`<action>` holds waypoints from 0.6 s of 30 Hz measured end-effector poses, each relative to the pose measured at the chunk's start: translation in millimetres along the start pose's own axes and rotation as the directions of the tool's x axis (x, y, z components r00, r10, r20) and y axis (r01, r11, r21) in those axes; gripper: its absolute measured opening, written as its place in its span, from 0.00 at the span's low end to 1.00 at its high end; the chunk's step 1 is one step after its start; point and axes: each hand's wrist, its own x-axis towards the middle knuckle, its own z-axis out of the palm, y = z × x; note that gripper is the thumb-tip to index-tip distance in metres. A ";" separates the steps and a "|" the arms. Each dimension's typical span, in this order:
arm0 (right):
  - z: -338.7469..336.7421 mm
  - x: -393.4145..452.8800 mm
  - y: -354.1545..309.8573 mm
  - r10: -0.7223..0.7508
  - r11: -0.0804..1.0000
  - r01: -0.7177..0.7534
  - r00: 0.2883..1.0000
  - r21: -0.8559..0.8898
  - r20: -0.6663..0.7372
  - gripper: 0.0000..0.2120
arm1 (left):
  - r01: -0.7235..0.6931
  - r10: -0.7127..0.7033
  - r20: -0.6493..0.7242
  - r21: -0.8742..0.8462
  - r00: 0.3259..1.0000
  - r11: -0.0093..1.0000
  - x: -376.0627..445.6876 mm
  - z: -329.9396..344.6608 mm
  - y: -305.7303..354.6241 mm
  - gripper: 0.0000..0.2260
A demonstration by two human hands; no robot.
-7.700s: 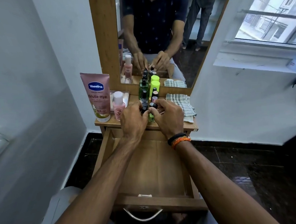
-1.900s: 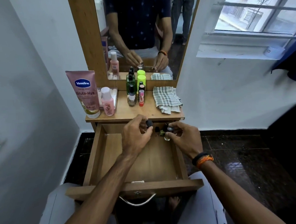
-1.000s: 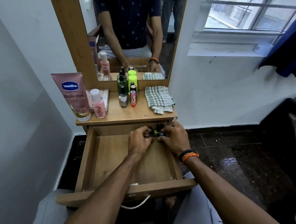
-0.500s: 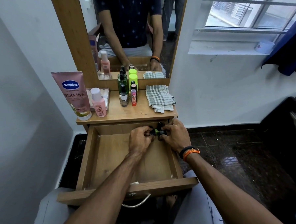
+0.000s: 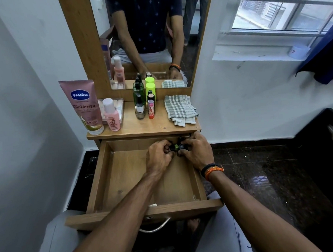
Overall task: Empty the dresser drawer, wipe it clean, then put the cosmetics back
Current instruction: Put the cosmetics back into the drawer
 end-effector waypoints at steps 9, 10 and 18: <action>-3.5 -6.3 -0.8 0.020 0.999 -0.019 1.000 0.033 -0.016 0.22 | -0.004 0.004 0.000 0.039 1.000 0.999 -1.7 -2.5 2.8 0.15; -4.9 -7.9 -1.1 0.023 0.999 -0.021 0.999 0.041 -0.030 0.21 | -0.004 0.004 -0.007 0.047 1.000 0.999 -2.3 -4.0 2.9 0.16; -23.1 -11.4 -22.0 -0.038 0.988 0.069 0.977 0.139 -0.212 0.07 | -0.014 0.020 -0.150 0.043 0.989 0.999 -9.5 -23.7 12.0 0.08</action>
